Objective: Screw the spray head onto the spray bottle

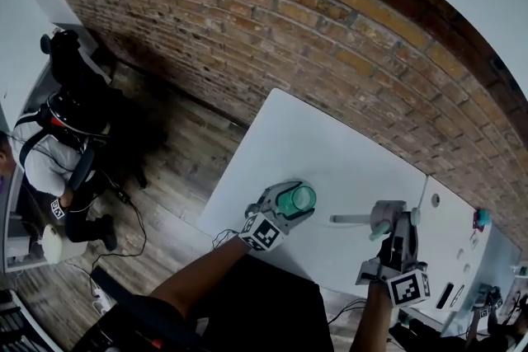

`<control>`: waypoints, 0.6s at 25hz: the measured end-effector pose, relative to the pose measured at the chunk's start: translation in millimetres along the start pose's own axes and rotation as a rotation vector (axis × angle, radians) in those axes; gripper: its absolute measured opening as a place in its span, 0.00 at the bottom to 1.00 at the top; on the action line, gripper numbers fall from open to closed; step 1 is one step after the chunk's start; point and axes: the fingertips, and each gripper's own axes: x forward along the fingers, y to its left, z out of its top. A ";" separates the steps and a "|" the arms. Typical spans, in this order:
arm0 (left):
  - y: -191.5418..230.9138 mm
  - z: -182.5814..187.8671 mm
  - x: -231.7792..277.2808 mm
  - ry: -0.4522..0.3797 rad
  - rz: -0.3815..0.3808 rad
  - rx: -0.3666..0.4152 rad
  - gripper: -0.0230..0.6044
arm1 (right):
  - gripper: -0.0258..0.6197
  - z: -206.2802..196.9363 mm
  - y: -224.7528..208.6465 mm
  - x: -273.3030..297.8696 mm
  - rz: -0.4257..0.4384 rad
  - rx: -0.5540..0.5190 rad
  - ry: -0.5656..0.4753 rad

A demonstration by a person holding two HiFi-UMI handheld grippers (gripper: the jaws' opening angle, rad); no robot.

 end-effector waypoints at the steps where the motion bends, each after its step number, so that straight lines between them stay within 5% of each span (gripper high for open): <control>1: -0.3 0.0 0.4 -0.003 0.002 0.002 0.55 | 0.14 4.2 2.6 -0.3 0.011 -0.008 -0.008; 15: 1.2 -0.8 -1.6 0.006 0.017 -0.008 0.55 | 0.14 72.6 36.0 -13.0 0.100 0.006 -0.148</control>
